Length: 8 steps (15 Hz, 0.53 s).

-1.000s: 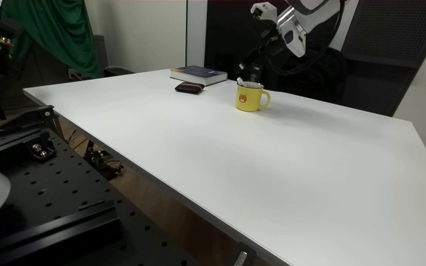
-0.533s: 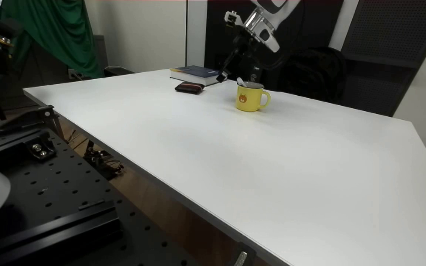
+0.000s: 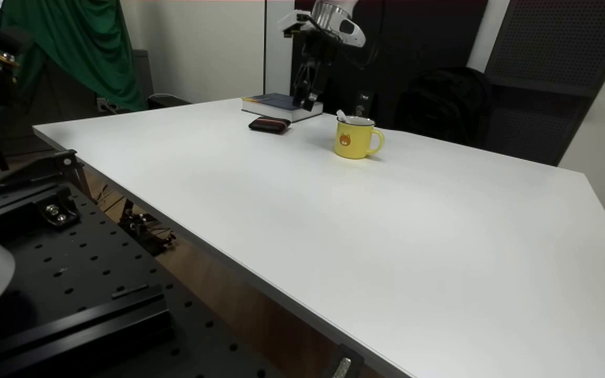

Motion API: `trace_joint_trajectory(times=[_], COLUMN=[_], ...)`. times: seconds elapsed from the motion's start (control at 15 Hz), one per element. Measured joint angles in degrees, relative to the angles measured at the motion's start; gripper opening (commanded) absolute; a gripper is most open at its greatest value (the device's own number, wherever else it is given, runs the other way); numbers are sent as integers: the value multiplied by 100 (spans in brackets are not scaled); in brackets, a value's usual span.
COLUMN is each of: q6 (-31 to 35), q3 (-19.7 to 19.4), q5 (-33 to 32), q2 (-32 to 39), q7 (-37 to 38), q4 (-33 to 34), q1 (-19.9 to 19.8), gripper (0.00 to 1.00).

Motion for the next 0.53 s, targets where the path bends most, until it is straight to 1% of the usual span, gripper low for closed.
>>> trace_joint_trajectory(times=[0.27,0.53], q6=[786,1758], q3=[-17,8], q5=[-830,-1291], q2=[-248,-529], q7=[-234,-881], q4=[-352,-837], q1=[314,457], gripper=[100,100])
